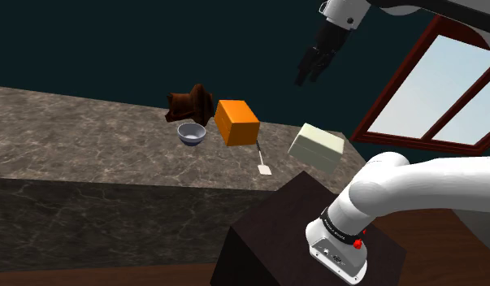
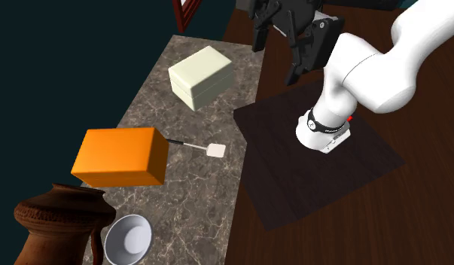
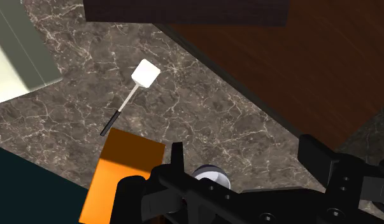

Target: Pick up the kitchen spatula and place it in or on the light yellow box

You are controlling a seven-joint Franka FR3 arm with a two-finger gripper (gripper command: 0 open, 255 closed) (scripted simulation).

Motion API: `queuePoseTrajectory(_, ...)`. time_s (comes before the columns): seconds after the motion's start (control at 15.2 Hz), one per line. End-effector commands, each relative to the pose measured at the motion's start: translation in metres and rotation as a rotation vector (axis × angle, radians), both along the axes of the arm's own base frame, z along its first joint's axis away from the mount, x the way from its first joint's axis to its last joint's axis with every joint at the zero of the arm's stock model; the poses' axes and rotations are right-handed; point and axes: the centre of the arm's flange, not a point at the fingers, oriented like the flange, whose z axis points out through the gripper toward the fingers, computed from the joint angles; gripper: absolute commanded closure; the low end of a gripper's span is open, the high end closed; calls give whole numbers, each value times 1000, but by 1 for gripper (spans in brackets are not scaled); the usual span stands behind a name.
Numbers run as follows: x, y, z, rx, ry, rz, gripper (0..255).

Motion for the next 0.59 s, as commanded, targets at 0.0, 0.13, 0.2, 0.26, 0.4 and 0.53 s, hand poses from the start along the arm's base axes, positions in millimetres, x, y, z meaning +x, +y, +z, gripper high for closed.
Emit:
queuePoseTrajectory(0.0,0,0,0,0,0,0,0)
queuePoseTrajectory(0.13,12,-6,-23,0,2,-35,0)
queuePoseTrajectory(0.2,17,-9,-34,0,3,-52,0)
queuePoseTrajectory(0.26,23,-12,-46,-1,4,-70,0)
queuePoseTrajectory(0.4,34,-19,-69,-1,7,-104,0)
queuePoseTrajectory(0.53,45,-26,-92,-1,9,-139,0)
